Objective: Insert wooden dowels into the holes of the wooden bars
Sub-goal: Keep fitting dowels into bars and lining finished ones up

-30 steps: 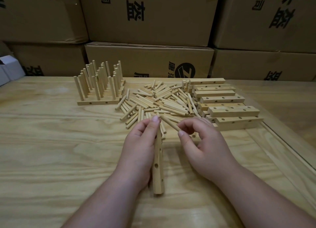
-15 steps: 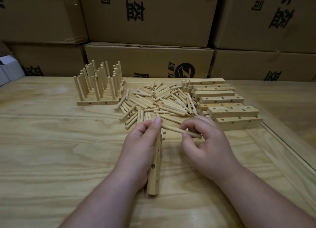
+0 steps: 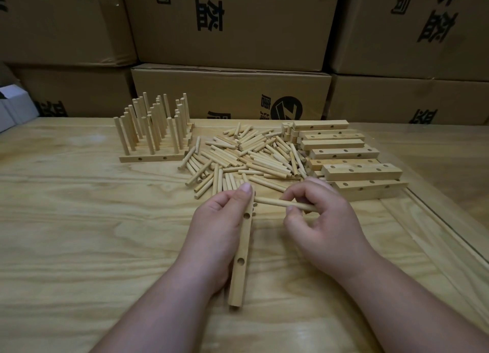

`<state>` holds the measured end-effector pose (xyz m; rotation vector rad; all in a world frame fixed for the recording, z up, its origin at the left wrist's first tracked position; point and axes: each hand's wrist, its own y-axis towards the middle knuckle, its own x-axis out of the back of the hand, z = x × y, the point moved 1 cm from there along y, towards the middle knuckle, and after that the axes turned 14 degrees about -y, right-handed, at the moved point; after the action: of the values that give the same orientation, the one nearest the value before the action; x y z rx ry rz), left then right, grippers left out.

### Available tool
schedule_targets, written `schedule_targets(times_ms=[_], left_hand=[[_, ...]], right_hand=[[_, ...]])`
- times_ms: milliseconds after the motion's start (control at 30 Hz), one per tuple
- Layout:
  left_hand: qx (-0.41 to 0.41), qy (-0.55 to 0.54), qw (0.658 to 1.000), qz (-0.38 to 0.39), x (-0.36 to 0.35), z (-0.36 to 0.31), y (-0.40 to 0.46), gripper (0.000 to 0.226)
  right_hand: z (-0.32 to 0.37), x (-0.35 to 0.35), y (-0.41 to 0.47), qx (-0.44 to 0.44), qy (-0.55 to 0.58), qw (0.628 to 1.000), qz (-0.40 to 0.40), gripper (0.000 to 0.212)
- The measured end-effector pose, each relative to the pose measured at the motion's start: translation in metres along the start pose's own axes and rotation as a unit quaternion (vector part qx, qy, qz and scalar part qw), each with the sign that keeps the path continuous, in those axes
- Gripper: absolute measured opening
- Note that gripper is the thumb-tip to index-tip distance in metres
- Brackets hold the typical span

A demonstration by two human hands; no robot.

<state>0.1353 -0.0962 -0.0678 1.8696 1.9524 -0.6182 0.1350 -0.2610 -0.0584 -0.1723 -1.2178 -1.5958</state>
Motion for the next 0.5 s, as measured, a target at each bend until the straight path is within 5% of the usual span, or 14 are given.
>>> schedule_targets(times_ms=[500], left_hand=[[0.002, 0.07, 0.997, 0.012, 0.0047, 0.0013, 0.0017, 0.05]], right_hand=[[-0.0022, 0.0037, 0.0, -0.071, 0.05, 0.993, 0.085, 0.007]])
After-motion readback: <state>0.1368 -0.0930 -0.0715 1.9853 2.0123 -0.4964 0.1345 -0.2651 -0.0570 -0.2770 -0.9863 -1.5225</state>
